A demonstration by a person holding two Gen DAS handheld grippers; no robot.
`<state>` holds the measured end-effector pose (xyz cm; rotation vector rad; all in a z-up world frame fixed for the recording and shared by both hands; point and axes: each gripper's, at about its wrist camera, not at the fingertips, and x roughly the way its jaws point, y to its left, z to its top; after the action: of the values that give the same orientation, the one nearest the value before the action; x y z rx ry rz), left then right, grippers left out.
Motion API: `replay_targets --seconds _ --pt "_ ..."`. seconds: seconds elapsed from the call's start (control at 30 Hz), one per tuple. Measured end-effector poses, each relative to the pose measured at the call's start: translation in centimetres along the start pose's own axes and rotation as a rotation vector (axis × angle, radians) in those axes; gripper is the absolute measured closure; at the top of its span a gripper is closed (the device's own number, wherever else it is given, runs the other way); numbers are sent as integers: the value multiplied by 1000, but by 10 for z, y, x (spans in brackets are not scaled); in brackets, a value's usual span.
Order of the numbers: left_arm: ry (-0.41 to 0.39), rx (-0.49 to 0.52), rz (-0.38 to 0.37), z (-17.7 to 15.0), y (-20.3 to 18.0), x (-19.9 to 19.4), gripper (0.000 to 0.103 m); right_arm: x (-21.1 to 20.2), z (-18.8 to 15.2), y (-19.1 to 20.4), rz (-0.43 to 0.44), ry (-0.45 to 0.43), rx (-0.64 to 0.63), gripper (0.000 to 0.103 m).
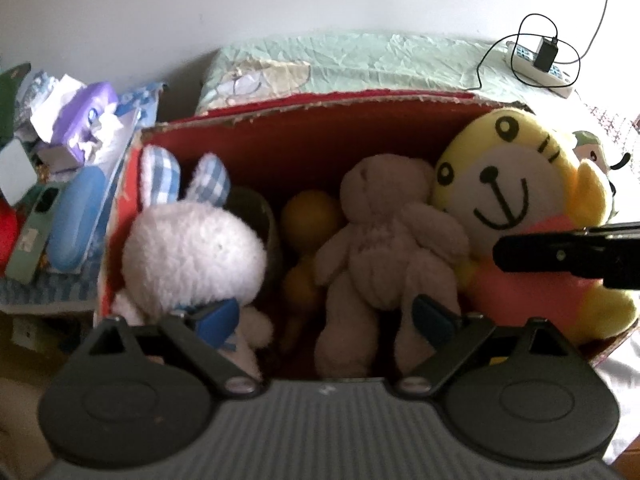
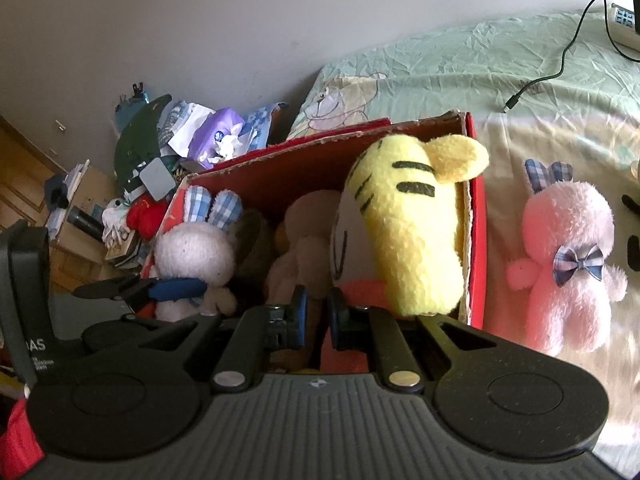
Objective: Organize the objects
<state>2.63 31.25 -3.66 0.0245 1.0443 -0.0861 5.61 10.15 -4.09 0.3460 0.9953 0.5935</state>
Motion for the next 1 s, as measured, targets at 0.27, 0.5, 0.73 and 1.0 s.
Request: replay_targets --seconds 0.27,0.5,0.73,1.0 --pt "6 6 -20 -1 0 0 8 2 0 5 -21 -5 -19 91" --pt "-11 -20 -38 -4 5 -1 8 6 -1 7 -35 -4 -5 90" --pt "-32 -55 -107 2 11 -4 8 4 -2 16 -69 -21 11 86" --pt "-40 -25 -136 5 9 -9 15 -5 -7 14 -30 -46 66 85"
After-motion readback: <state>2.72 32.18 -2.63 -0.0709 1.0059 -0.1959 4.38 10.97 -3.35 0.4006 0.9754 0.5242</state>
